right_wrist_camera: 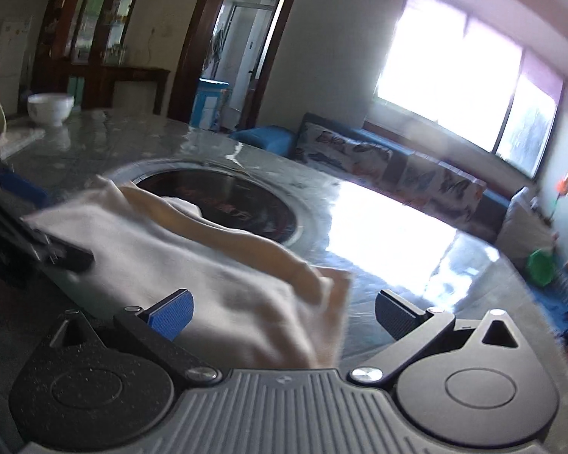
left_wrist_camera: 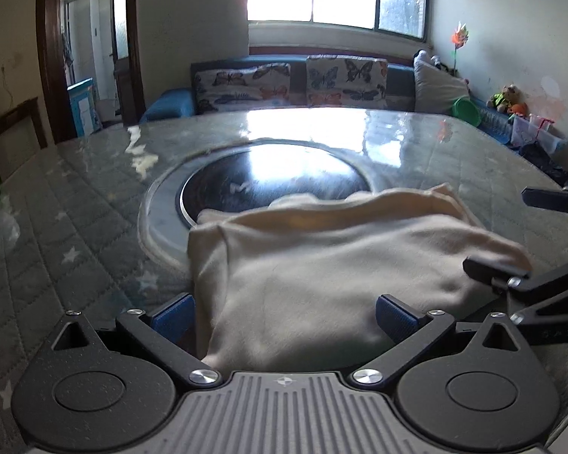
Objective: Fold clothes
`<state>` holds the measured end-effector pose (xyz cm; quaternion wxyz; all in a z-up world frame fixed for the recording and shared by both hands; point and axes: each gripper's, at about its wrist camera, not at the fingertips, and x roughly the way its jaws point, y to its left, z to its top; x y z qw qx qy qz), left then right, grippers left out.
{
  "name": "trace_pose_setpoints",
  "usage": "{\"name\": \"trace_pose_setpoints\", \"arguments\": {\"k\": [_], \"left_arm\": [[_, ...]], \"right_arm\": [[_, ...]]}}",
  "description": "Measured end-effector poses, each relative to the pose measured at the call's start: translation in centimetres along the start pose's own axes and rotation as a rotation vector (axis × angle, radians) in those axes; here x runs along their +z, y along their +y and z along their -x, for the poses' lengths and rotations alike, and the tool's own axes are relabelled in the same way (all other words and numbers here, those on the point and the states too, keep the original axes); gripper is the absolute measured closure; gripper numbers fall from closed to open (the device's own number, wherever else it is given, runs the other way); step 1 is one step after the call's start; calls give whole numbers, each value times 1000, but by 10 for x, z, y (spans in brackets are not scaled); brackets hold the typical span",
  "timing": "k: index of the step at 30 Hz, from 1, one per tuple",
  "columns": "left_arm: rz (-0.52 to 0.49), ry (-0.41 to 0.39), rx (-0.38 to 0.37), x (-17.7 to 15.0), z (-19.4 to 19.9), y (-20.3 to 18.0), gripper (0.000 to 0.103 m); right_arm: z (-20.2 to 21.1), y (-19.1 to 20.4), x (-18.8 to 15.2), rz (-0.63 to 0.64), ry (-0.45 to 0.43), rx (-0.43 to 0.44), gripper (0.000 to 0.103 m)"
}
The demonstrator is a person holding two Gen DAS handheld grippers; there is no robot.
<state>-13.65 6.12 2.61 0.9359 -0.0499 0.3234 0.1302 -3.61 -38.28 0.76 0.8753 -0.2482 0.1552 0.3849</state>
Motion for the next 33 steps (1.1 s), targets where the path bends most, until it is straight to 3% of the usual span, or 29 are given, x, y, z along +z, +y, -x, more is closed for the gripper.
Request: {"name": "trace_pose_setpoints", "arguments": {"k": [5,14,18,26,29,33], "left_arm": [[-18,2,-15,3,-6,-11,0],[-36,34,-5,-5,-16,-15,0],[-37,38,-4,-5,-17,-16,0],[-38,43,-5,-5,-18,-16,0],[-38,45,-5,-5,-18,-16,0],[-37,46,-4,-5,-18,-16,0]], "right_arm": [[0,2,-11,54,10,-40,0],[4,-6,-12,6,-8,-30,0],[10,-23,-10,-11,-15,-91,0],[-4,-28,-34,-10,66,-105,0],[-4,-31,-29,-10,79,-89,0],[-1,-33,-8,13,24,-95,0]]}}
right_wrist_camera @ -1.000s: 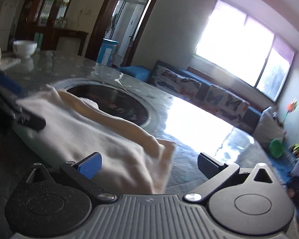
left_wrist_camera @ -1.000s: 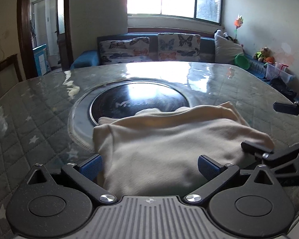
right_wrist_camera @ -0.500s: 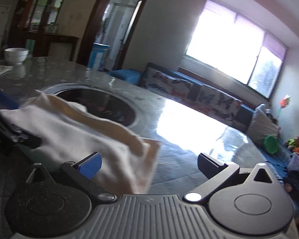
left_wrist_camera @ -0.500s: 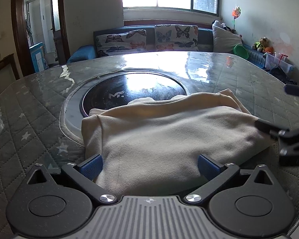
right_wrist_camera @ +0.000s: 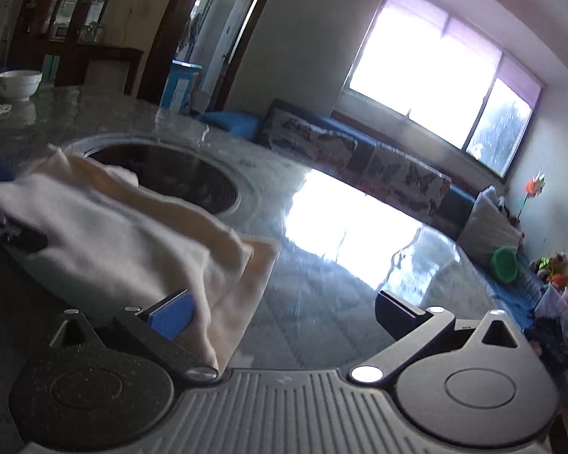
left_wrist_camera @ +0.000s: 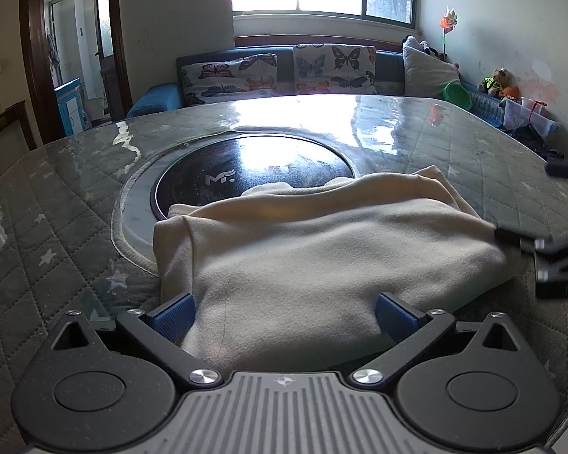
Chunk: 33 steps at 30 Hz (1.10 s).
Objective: Fold clothes
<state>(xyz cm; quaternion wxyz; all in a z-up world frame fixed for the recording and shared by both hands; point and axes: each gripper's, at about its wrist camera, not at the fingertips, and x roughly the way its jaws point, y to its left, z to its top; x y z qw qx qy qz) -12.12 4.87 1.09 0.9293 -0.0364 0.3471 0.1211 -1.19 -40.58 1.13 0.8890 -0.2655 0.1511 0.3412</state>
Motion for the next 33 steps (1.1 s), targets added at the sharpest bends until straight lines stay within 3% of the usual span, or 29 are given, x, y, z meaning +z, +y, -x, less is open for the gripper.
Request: {"name": "trace_pose_setpoints", "arguments": {"k": [10,19,25,33], "left_arm": [[3,6,-8,0,-2,1,0],[13,5,-9,-1,-3,2,0],[13,2,-15,-2,-3,4,0],[17,-1,-18,-3,-4,5,0]], "right_arm": [[-38,15,-2,67,28,23,0],[-50,16,25,88,3,18,0],[-70,21,19,89,42,35,0],[-80,25,45,139,4,23,0]]}}
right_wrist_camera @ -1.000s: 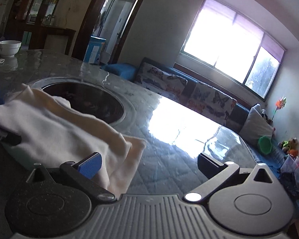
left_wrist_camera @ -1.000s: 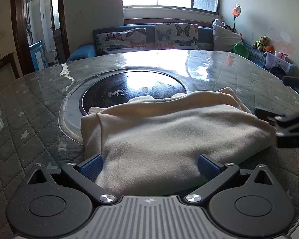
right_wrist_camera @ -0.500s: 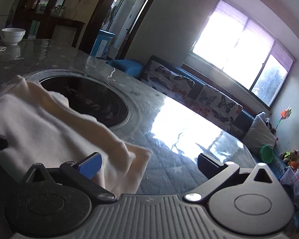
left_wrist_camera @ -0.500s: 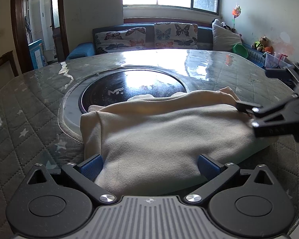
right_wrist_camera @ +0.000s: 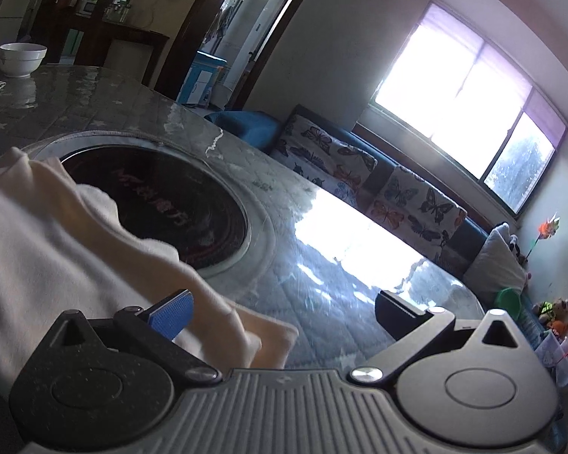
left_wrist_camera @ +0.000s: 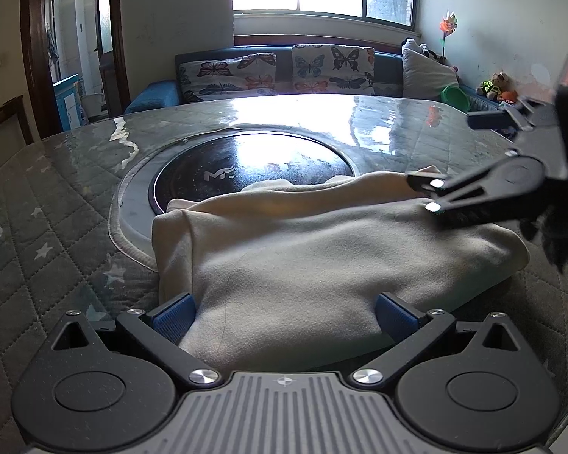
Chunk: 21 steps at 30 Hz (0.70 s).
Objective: Fold clothes
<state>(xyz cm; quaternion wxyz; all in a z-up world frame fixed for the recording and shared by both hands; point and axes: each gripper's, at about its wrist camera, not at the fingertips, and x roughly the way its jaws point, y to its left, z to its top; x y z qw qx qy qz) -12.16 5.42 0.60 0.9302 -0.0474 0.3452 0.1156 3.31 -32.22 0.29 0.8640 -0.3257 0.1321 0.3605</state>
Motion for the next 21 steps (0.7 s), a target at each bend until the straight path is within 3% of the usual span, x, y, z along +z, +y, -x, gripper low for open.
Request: {"name": "trace_pose_setpoints", "arguments": {"k": [13,21], "left_arm": [[3,-5,-7,-2,1,-1,0],[7,-12,-11,-3,2,-1,0]], "right_arm": [[-35,22,12,85,45,7,0],[-21,47,42,164,-20,65,0]]}}
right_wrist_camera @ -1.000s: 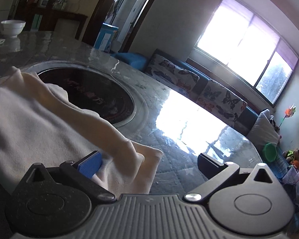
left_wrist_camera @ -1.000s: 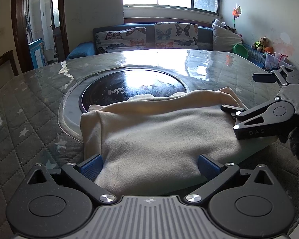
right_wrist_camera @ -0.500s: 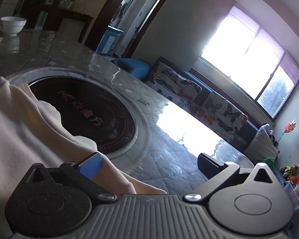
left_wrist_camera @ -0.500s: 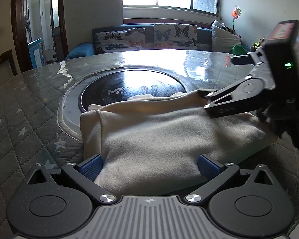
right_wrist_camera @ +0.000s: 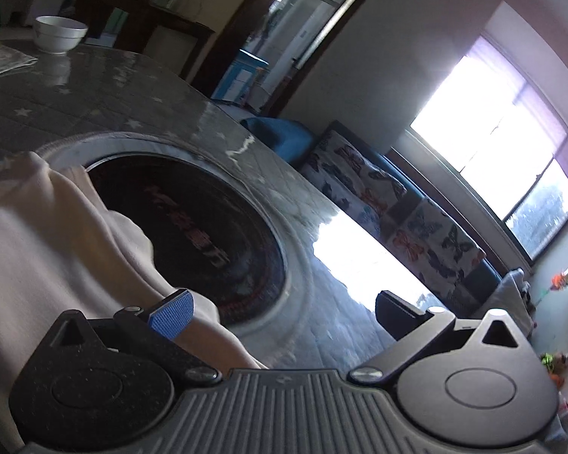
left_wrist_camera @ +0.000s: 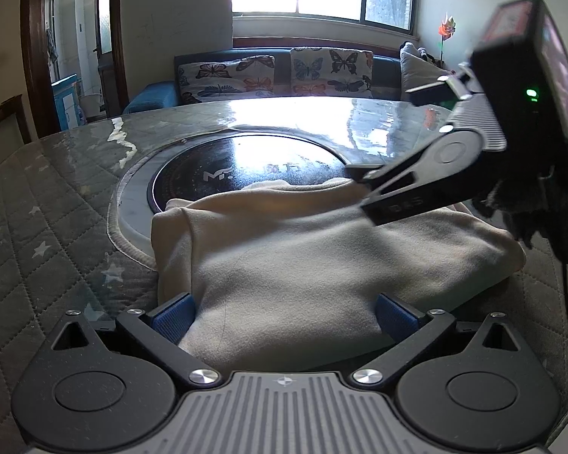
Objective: Fold clothes
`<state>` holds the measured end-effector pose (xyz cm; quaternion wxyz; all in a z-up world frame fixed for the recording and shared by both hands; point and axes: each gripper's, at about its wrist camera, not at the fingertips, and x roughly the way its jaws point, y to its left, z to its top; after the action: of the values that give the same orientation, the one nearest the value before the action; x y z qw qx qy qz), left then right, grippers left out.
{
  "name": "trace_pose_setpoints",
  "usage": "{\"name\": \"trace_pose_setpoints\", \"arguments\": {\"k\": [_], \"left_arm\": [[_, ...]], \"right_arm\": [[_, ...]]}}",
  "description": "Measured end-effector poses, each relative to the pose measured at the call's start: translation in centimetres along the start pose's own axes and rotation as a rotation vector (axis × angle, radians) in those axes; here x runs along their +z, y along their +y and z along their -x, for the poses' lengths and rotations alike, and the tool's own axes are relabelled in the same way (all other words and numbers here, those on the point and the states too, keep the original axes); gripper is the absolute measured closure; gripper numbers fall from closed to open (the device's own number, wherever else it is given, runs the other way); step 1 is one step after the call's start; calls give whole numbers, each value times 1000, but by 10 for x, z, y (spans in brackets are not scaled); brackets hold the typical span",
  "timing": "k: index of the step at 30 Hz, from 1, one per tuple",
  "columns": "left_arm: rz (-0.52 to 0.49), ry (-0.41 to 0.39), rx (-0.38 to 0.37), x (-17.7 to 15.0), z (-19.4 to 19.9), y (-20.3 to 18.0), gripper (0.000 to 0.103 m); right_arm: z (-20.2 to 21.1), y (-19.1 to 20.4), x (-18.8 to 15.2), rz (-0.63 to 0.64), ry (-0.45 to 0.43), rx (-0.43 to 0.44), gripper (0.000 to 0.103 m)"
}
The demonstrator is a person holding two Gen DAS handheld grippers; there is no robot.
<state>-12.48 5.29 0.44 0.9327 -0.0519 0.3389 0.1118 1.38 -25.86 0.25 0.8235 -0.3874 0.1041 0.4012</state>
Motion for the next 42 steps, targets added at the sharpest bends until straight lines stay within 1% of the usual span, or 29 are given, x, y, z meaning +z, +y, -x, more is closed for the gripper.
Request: {"name": "trace_pose_setpoints", "arguments": {"k": [5,8,11,13,17,21,23,25,28,31,36,39,42], "left_arm": [[0,-3,-5,0,0,1,0],[-1,-7,-6,-1,0,1,0],[-2,-10,-7,-2,0,0,0],[-1,-11,-9,-2,0,1,0],[-1,-14,-9,-3,1,0,0],[1,-15,-10,-3,1,1,0],[1,-16,-11,-3,2,1,0],[1,-17,-12,-3,2,1,0],[1,-18,-13,-3,2,1,0],[3,-18,-16,-3,3,2,0],[4,-18,-14,-3,2,2,0],[4,-18,-14,-3,3,1,0],[5,-18,-13,-3,2,1,0]], "right_arm": [[-24,20,8,43,31,23,0],[-35,18,9,15,47,38,0],[-37,14,10,-2,61,48,0],[-31,13,14,3,47,58,0],[-20,19,28,20,6,104,0],[-27,33,36,49,4,128,0],[-34,38,36,56,17,136,0],[-40,42,35,58,13,125,0],[-41,40,36,47,18,124,0],[-31,37,41,40,-6,132,0],[-10,45,49,64,-57,179,0],[-10,57,54,92,-71,191,0],[-21,68,56,113,-63,194,0]]}}
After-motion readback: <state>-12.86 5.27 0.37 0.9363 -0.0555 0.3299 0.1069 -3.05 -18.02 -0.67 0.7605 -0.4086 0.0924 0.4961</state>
